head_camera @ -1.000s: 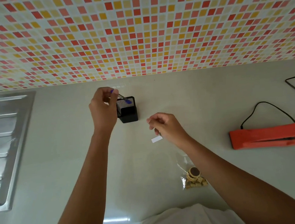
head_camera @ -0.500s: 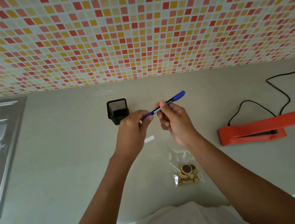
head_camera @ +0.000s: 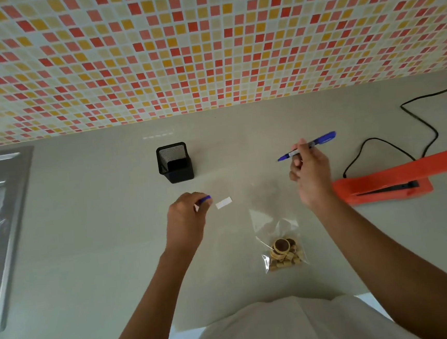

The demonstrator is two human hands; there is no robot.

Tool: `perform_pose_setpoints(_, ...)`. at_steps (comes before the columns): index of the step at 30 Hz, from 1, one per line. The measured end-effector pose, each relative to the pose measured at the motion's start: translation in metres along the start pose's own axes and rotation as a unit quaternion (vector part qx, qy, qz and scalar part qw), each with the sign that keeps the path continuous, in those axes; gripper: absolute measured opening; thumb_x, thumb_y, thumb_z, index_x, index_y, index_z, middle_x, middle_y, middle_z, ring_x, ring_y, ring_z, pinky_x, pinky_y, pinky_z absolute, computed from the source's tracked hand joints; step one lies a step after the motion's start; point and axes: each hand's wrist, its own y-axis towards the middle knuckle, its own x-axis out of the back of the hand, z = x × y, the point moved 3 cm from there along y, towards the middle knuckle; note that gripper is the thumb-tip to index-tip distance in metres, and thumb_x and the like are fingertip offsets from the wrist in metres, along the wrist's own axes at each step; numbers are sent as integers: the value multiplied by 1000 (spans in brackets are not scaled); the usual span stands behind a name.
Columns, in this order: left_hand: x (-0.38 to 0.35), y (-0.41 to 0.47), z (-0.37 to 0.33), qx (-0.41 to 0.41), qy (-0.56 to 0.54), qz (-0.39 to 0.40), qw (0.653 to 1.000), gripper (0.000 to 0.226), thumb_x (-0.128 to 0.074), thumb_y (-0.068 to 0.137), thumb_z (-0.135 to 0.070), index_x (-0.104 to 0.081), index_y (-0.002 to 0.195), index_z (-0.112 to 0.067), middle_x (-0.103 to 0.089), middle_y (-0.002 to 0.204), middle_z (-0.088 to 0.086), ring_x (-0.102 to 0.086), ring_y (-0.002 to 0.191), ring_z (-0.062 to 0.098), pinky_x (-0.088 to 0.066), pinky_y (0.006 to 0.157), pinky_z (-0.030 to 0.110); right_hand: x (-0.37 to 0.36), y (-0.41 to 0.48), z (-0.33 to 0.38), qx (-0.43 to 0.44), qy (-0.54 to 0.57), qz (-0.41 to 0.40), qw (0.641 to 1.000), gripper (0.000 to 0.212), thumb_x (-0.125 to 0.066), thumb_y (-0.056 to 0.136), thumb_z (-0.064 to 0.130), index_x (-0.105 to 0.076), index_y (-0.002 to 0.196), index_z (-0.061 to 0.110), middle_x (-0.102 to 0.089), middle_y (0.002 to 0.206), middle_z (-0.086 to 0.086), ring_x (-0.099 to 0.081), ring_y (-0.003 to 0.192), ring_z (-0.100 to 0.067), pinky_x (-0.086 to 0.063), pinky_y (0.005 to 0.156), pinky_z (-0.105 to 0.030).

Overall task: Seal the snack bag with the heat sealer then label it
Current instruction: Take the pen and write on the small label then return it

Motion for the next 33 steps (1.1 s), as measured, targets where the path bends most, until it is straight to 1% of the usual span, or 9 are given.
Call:
perform_pose_setpoints(1, -4, 2, 16, 18, 20, -8, 1000, 4, -72, 88, -15, -75, 90, -14, -70, 85, 1, -58, 69, 14, -51, 67, 26, -5, -2, 0, 4, -4, 26, 1000, 28, -52, 103, 33, -61, 82, 16, -44, 58, 5, -31, 44, -7, -23, 44, -24)
perform_pose_setpoints(2, -9, 4, 29, 35, 37, -11, 999, 7, -73, 87, -16, -75, 94, -15, -71, 91, 1, -60, 76, 15, -51, 70, 26, -11, -5, -1, 7, -11, 49, 999, 28, -52, 103, 34, -62, 84, 16, -45, 59, 4, -31, 45, -8, -23, 43, -23)
perform_pose_setpoints(5, -24, 7, 57, 61, 89, -8, 994, 14, -71, 88, -13, -75, 102, -11, -71, 101, 8, -62, 89, 26, -53, 74, 32, -27, -14, -17, -4, -38, 76, 996, 27, -54, 102, 34, -66, 85, 17, -48, 60, 3, -31, 46, -9, -24, 42, -22)
perform_pose_setpoints(7, -32, 8, 71, 70, 115, 0, 991, 16, -70, 88, -10, -75, 103, -11, -71, 101, 11, -61, 88, 30, -54, 72, 36, -31, -18, -29, -16, -47, 75, 996, 26, -55, 101, 33, -67, 84, 16, -48, 60, 2, -31, 46, -10, -24, 43, -22)
perform_pose_setpoints(9, -38, 8, 81, 78, 129, 13, 989, 19, -69, 87, -6, -76, 103, -11, -70, 100, 12, -59, 86, 32, -54, 70, 37, -31, -20, -39, -26, -61, 74, 995, 27, -58, 100, 34, -68, 84, 15, -48, 61, 1, -31, 47, -10, -24, 44, -22)
perform_pose_setpoints(13, -43, 6, 91, 79, 113, 11, 990, 20, -69, 86, -4, -76, 103, -11, -69, 100, 13, -61, 87, 33, -55, 71, 38, -26, -21, -52, -51, -78, 74, 993, 28, -60, 98, 36, -69, 84, 14, -47, 61, 2, -32, 48, -10, -26, 43, -22)
perform_pose_setpoints(18, -45, 7, 94, 74, 96, 4, 993, 21, -68, 86, -3, -76, 104, -11, -68, 100, 13, -60, 88, 33, -56, 72, 39, -25, -22, -62, -74, -80, 78, 991, 28, -60, 98, 37, -69, 81, 16, -49, 61, 2, -34, 48, -11, -28, 42, -22)
perform_pose_setpoints(25, -45, 9, 94, 67, 106, 9, 992, 18, -68, 88, -9, -75, 104, -13, -67, 98, 11, -59, 87, 31, -54, 72, 37, -27, -25, -64, -77, -79, 82, 990, 29, -60, 98, 37, -69, 81, 16, -50, 62, 1, -34, 49, -11, -27, 44, -23)
perform_pose_setpoints(33, -46, 12, 92, 66, 117, 24, 991, 21, -69, 84, -2, -76, 102, -11, -68, 97, 13, -60, 88, 34, -55, 73, 39, -27, -24, -64, -81, -75, 81, 991, 28, -60, 98, 37, -68, 84, 14, -49, 62, 1, -35, 48, -11, -27, 44, -22)
